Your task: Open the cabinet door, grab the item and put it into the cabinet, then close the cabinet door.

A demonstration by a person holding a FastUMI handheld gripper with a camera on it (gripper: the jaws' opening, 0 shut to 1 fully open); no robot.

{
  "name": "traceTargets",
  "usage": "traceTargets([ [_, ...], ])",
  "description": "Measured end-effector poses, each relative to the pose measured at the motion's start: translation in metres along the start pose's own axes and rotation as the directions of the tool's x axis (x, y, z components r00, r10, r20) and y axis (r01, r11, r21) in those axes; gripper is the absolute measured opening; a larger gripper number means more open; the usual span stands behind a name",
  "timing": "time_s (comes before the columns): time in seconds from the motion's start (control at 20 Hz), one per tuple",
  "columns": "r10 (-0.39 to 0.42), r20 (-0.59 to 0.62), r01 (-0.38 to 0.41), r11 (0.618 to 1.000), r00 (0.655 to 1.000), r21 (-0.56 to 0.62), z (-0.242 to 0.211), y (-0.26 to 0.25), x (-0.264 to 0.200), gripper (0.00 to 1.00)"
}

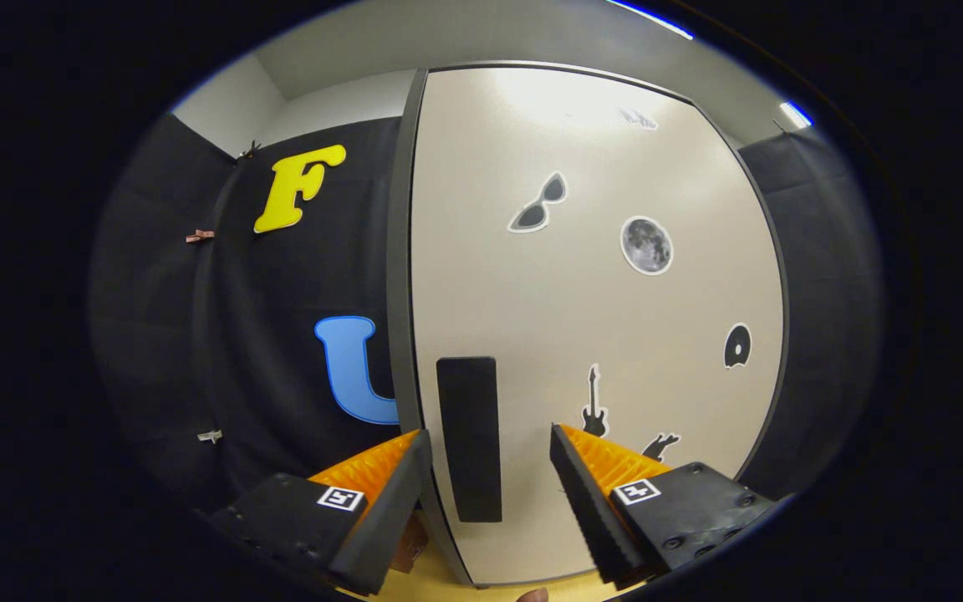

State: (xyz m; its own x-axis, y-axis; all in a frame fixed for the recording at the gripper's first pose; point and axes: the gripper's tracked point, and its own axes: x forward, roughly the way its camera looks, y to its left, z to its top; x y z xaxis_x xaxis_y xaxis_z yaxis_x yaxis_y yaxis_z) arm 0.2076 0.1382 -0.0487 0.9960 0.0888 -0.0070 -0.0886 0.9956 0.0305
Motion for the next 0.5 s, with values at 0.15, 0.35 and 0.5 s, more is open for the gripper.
traceTargets([
  [0.15,-0.015,-0.028,0.016,1.0,0.999,0.021,-0.008,0.003,0.009,0.52],
  [0.35,-0.003,-0.019,0.002,1.0,1.0,-0.021,-0.006,0.006,0.009,0.34],
  [0.5,0.018,-0.074,-0.018,1.0,0.997,0.005,-0.006,0.006,0.007,0.27],
])
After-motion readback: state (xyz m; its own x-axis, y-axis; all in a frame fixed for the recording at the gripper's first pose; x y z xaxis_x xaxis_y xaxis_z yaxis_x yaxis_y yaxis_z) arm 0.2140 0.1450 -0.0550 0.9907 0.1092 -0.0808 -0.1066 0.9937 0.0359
